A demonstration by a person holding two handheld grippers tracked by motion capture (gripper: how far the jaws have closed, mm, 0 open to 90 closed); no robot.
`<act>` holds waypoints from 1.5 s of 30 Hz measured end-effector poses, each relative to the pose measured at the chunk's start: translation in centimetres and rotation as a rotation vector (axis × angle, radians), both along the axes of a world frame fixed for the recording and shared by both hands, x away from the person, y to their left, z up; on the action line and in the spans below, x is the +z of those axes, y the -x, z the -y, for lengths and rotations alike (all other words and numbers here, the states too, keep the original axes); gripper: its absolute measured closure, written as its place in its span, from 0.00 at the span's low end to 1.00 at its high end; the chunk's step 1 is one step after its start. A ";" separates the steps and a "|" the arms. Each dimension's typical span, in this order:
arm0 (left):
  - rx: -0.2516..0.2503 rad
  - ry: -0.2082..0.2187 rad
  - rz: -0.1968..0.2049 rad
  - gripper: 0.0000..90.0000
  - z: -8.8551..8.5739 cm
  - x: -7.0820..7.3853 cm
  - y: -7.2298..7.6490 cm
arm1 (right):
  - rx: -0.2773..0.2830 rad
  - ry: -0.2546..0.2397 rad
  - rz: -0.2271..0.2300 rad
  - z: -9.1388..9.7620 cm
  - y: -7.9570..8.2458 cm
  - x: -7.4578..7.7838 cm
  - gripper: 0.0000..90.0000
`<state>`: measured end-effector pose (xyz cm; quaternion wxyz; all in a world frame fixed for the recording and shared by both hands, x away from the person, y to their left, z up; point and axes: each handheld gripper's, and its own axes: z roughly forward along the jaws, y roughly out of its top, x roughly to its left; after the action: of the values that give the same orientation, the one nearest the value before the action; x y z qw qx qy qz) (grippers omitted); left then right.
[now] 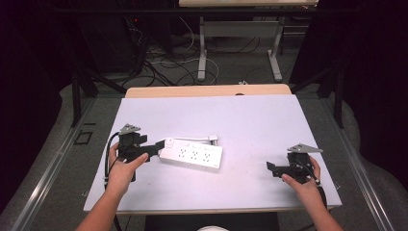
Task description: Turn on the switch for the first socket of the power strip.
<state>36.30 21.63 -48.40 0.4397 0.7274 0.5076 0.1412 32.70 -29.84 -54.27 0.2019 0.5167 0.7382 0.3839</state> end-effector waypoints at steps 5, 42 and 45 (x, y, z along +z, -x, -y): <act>0.012 0.010 0.009 0.14 -1.0 -0.3 0.5 | -0.001 -0.001 -0.001 0.0 0.0 0.0 0.05; 0.085 0.057 -0.003 0.01 -5.4 -5.7 3.3 | -0.006 -0.001 -0.006 0.0 0.0 0.0 0.05; 0.095 0.061 -0.008 0.01 -5.7 -6.0 3.4 | -0.005 0.000 -0.006 0.0 0.0 0.0 0.05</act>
<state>32.93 27.35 -54.44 0.4523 0.6893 0.5474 0.1434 32.65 -29.86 -54.29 0.2008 0.5198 0.7374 0.3818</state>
